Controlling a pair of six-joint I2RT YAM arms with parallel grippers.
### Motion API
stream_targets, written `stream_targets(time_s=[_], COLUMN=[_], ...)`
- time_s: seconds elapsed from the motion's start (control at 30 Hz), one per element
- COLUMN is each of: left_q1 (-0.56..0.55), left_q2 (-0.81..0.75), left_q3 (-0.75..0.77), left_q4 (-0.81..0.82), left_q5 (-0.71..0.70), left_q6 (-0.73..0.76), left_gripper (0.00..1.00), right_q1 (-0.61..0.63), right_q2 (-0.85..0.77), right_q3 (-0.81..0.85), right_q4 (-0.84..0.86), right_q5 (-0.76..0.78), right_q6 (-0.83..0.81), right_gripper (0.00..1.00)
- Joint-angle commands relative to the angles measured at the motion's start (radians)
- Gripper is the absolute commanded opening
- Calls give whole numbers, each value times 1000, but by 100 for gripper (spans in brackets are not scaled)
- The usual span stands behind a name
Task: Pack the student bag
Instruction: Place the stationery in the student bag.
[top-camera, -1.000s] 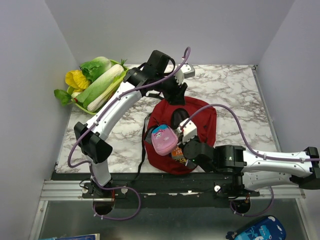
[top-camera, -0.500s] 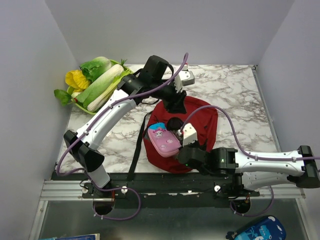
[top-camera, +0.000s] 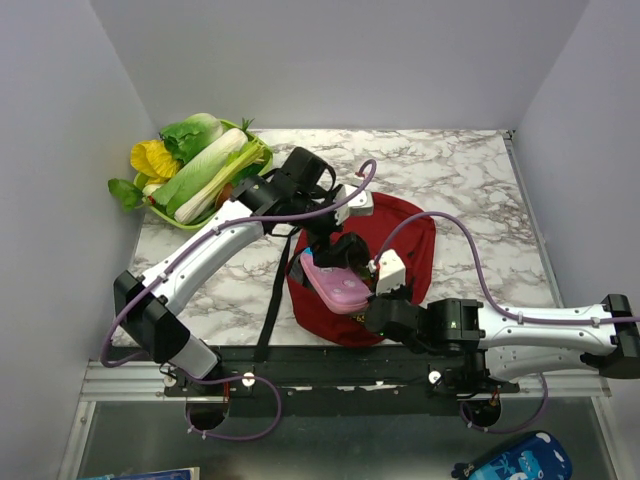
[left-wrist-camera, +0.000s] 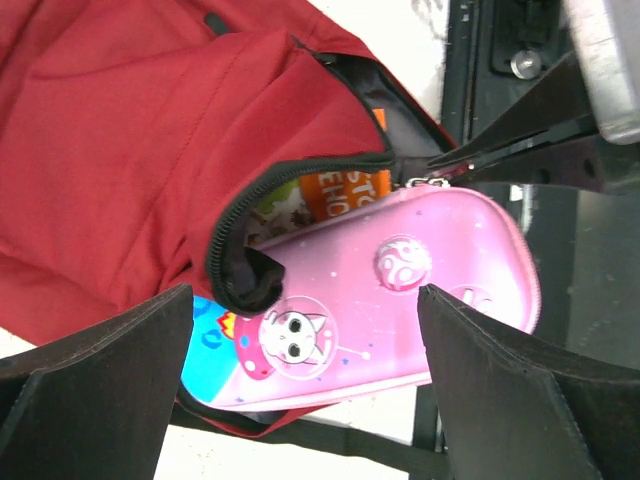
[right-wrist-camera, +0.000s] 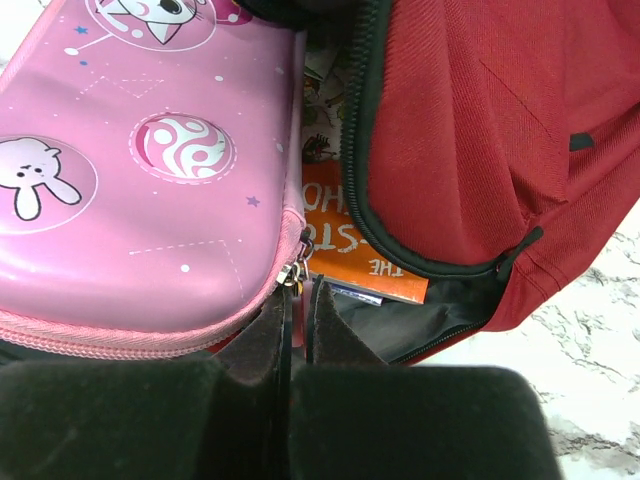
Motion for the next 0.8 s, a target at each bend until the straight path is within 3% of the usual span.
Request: stream_targets(time_s=[0.0, 0.2, 0.37, 0.47, 0.5, 0.57, 0.6, 0.7, 0.77], left_q1=[0, 0, -12, -12, -12, -14, -14, -14, -14], left_q2=[10, 47, 71, 117, 131, 165, 173, 188, 190], left_q3=[-54, -95, -42, -3, 29, 63, 99, 188, 236], left_q4=[89, 285, 281, 215, 196, 141, 126, 55, 14], left_q5=[-101, -194, -190, -130, -116, -84, -84, -99, -131], left_q6=[55, -41, -58, -35, -35, -31, -27, -11, -6], left_gripper=[99, 99, 99, 83, 68, 51, 30, 0, 0], right_q1=[-1, -1, 0, 2, 2, 2, 2, 2, 2], right_q2=[7, -13, -17, -19, -20, -26, -29, -48, -57], right_q3=[-20, -23, -26, -26, -25, -22, -20, -5, 15], right_q4=[-62, -82, -80, -85, -88, -114, -125, -178, -214], right_q5=[63, 57, 54, 60, 65, 74, 85, 114, 137], right_q6=[30, 44, 48, 50, 54, 67, 80, 103, 105], right_gripper=[1, 1, 1, 1, 1, 1, 1, 1, 1])
